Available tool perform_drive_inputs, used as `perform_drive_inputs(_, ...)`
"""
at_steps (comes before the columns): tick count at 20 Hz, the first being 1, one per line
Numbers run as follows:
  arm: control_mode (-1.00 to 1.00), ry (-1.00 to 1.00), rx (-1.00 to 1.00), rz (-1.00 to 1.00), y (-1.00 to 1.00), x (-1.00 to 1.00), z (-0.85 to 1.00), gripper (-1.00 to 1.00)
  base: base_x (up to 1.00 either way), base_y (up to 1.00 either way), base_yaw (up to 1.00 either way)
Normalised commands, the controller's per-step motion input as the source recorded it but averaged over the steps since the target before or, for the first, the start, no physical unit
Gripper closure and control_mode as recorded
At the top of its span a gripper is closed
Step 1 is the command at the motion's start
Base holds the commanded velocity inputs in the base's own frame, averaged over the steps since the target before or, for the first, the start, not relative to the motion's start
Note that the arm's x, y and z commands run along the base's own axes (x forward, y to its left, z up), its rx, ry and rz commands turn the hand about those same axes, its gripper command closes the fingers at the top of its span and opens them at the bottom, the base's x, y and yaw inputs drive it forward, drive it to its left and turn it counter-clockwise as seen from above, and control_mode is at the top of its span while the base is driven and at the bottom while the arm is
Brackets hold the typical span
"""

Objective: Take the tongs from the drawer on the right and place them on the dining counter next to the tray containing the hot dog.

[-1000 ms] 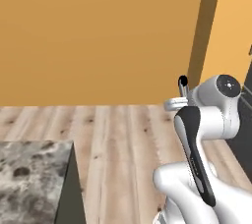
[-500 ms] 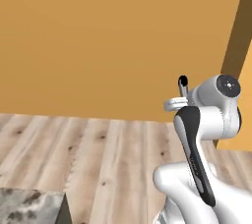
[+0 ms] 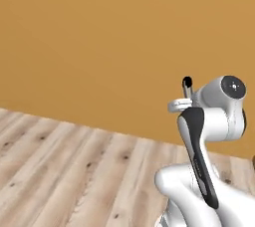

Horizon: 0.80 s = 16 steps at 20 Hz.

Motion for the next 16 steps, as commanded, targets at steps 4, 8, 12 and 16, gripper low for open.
perform_drive_inputs(4,1.0,0.0,0.0,0.0,0.0,0.0,0.0,1.0,1.0,-0.01,0.78)
perform_drive_inputs(8,1.0,0.0,0.0,0.0,0.0,0.0,0.0,1.0,1.0,0.0,0.8)
perform_drive_inputs(12,1.0,0.0,0.0,0.0,0.0,0.0,0.0,1.0,1.0,0.0,0.76)
perform_drive_inputs(16,1.0,0.0,0.0,0.0,0.0,0.0,0.0,1.0,1.0,0.0,0.7)
